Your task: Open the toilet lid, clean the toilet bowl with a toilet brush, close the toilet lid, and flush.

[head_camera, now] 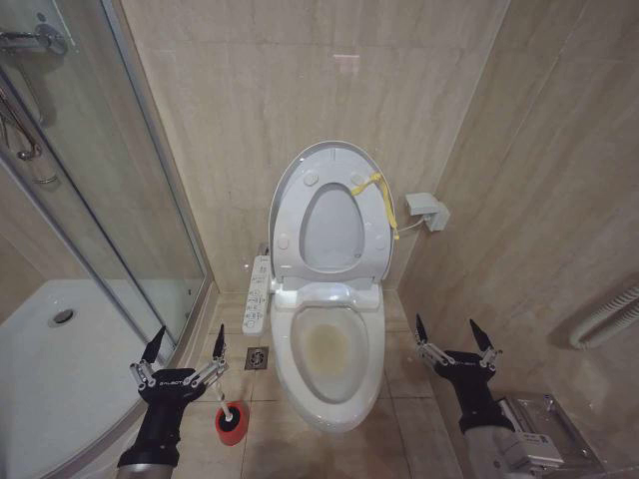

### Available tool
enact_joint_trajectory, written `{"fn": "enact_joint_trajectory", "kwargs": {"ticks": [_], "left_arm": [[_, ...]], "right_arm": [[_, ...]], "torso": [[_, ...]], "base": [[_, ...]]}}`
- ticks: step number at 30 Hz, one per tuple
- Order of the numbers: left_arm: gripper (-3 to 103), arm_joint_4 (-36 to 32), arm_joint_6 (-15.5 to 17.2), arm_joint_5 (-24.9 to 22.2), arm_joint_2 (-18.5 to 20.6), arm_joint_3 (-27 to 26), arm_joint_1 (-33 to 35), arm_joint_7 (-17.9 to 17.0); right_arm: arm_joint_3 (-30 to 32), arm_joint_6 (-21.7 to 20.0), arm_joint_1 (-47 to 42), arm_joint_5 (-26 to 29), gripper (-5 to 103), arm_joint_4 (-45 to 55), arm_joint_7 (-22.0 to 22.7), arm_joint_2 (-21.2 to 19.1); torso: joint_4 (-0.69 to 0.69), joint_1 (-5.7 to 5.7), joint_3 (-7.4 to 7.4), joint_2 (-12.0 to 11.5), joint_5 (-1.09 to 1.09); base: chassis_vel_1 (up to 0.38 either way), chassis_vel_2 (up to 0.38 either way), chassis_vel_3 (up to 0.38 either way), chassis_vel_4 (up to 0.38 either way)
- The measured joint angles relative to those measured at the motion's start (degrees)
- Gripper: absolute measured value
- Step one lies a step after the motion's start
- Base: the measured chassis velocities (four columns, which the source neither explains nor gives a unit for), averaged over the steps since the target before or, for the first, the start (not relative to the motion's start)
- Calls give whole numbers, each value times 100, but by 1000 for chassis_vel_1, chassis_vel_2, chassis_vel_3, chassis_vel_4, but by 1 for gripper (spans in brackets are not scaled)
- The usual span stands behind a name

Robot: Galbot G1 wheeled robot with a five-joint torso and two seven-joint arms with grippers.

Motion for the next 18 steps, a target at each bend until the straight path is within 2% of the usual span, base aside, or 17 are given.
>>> {"fn": "enact_joint_trajectory", "kwargs": {"ticks": [18], "left_arm": [[100,3,-1,-1,0,0,-1,0]], "right_arm": [[0,0,0,0,100,0,0,0]], "torso": [[0,0,0,0,0]], "base": [[0,0,0,0]]}}
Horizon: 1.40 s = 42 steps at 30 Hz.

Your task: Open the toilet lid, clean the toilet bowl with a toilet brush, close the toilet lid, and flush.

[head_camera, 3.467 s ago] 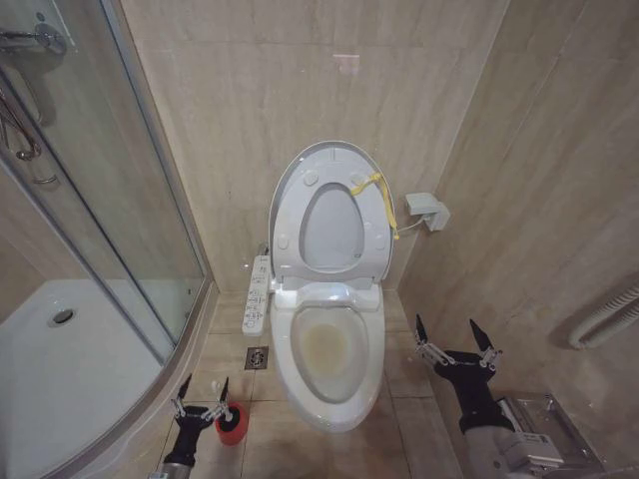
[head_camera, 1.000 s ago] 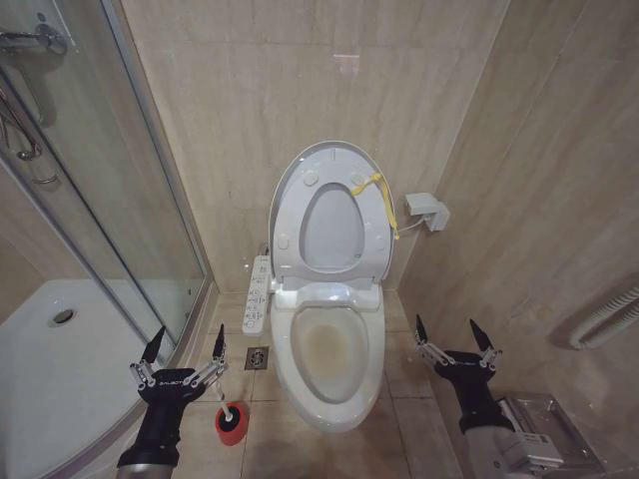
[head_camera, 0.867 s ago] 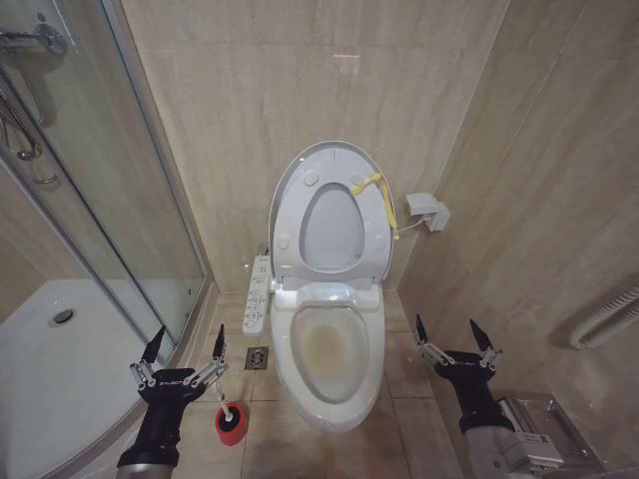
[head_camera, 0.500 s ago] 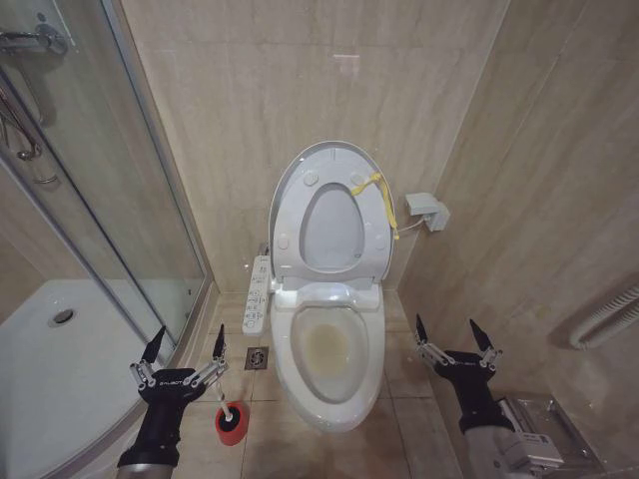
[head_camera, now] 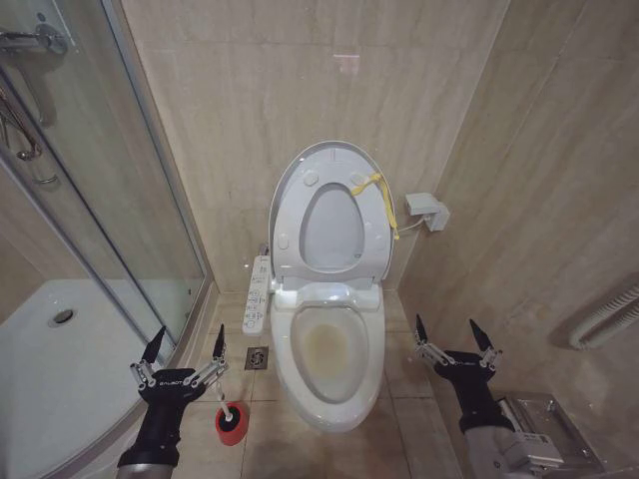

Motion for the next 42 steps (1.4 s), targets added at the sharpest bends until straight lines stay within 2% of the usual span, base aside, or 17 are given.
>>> {"fn": "enact_joint_trajectory", "kwargs": {"ticks": [16,19,20,24,25,27,28,31,33,36,42], "left_arm": [[100,0,0,0,0,0,0,0],[100,0,0,0,0,0,0,0],[100,0,0,0,0,0,0,0],[100,0,-1,0,0,0,0,0],[100,0,-1,0,0,0,0,0],[100,0,0,0,0,0,0,0],[100,0,0,0,0,0,0,0],[100,0,0,0,0,0,0,0],[100,1,0,0,1,1,0,0],[100,1,-1,0,0,0,0,0],[100,1,-1,0,1,0,-1,0]], "right_arm": [[20,-44,5,9,100,2,-12,0],[282,-545,82,243,100,81,-207,-6],[282,-545,82,243,100,81,-207,-6],[678,-1317,201,599,100,209,-514,-20],[678,-1317,201,599,100,209,-514,-20],[917,-1784,268,819,100,283,-700,-27],[917,-1784,268,819,100,283,-700,-27],[1237,-2399,367,1107,100,384,-944,-37],[1295,-2333,524,1365,100,361,-954,27],[1271,-2200,654,1488,100,326,-935,85],[1204,-2001,1005,1630,100,185,-881,91]], "torso": [[0,0,0,0,0],[0,0,0,0,0],[0,0,0,0,0],[0,0,0,0,0],[0,0,0,0,0],[0,0,0,0,0],[0,0,0,0,0],[0,0,0,0,1],[-2,0,0,0,-1],[2,0,0,0,0],[-1,0,0,0,0]], "base": [[0,0,0,0],[0,0,0,0],[0,0,0,0],[0,0,0,0],[0,0,0,0],[0,0,0,0],[0,0,0,0],[0,0,0,0],[0,0,0,0],[0,0,0,0],[0,0,0,0]]}}
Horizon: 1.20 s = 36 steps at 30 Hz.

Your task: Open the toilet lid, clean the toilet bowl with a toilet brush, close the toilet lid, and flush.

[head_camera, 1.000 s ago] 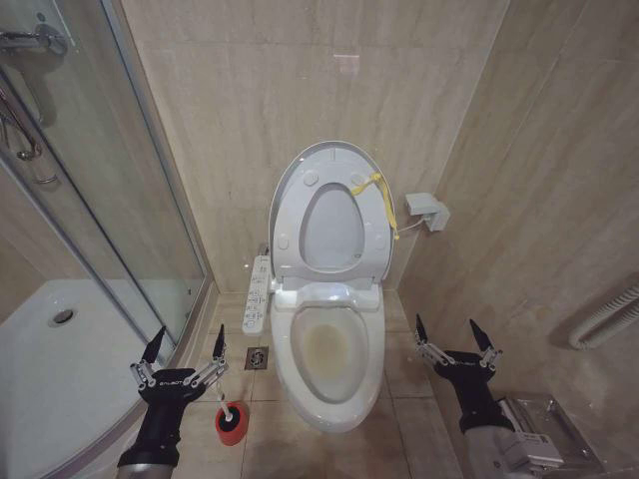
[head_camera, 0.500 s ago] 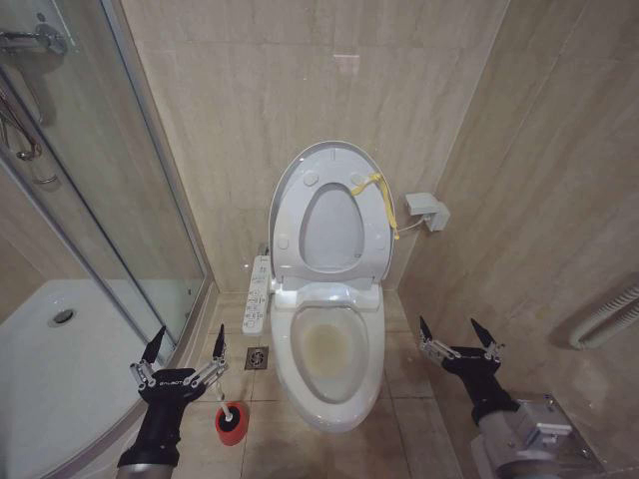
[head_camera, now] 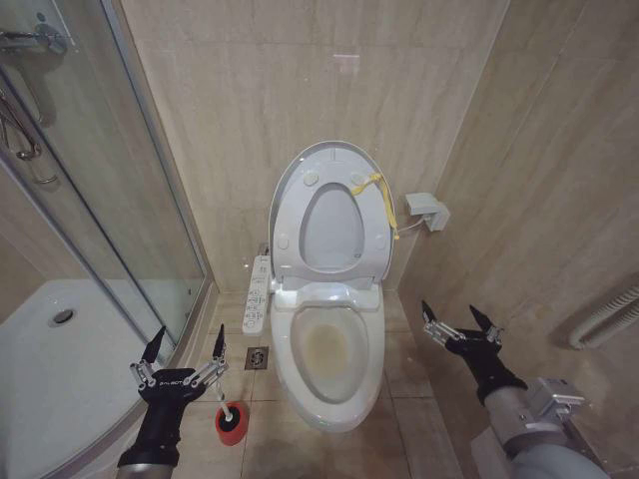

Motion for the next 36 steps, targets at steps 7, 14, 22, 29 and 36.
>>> {"fn": "enact_joint_trajectory", "kwargs": {"ticks": [7,14,22,29,36], "left_arm": [[100,0,0,0,0,0,0,0],[100,0,1,0,0,0,0,0],[100,-1,1,0,0,0,0,0],[100,-1,1,0,0,0,0,0],[100,-1,1,0,0,0,0,0]], "right_arm": [[-3,23,842,227,100,-562,133,-333],[-165,55,1941,353,100,-1651,249,-773],[-693,118,3580,402,100,-2932,310,-1123],[-1205,190,4737,221,100,-3849,370,-1064],[-1626,501,5996,-324,100,-5052,333,-822]], "torso": [[1,0,0,0,0],[1,0,1,-1,2],[0,1,1,-1,0],[2,1,0,-1,0],[1,1,1,-1,-1]], "base": [[0,0,0,0],[0,0,0,0],[0,0,0,0],[0,0,0,0],[0,0,0,0]]}}
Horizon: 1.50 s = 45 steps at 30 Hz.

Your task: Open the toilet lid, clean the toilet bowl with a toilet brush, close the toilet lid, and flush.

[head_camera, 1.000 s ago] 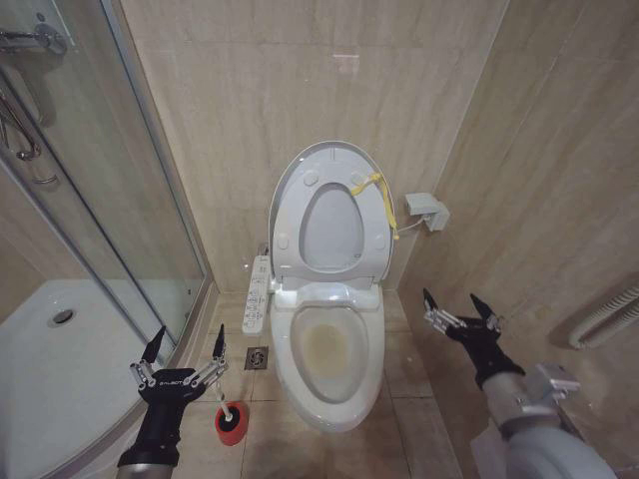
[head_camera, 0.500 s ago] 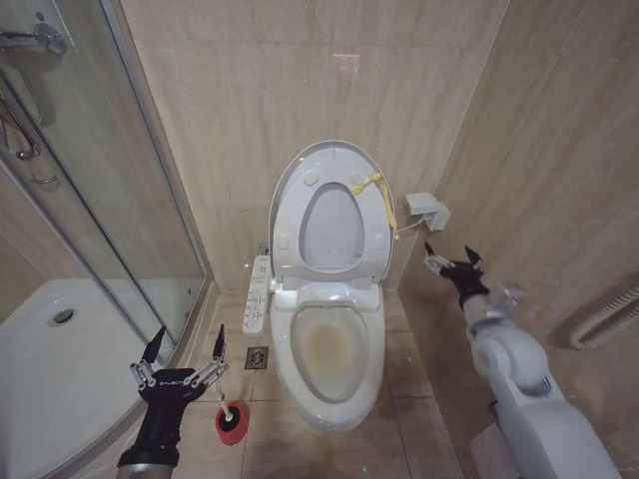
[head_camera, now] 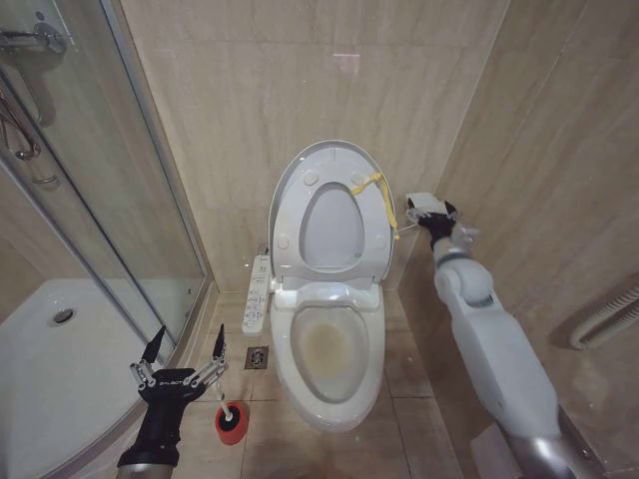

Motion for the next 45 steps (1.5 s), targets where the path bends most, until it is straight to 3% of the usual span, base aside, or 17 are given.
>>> {"fn": "enact_joint_trajectory", "kwargs": {"ticks": [9,11,22,36,45], "left_arm": [[100,0,0,0,0,0,0,0],[100,0,0,0,0,0,0,0],[100,0,0,0,0,0,0,0],[100,0,0,0,0,0,0,0],[100,0,0,0,0,0,0,0]], "right_arm": [[-205,577,754,-841,100,-1079,-6,307],[-214,996,1041,-1446,100,-1537,78,461],[-274,1486,1666,-2097,100,-2427,155,866],[-485,1709,2251,-2230,100,-3194,9,1002],[-924,1226,1947,-1445,100,-2389,1,527]], "torso": [[-1,0,0,0,1],[-1,0,0,0,1],[0,-1,0,0,1],[0,-1,-1,1,0],[-1,-1,-1,1,1]], "base": [[0,0,0,0],[0,0,0,0],[0,0,0,0],[0,0,0,0],[0,0,0,0]]}}
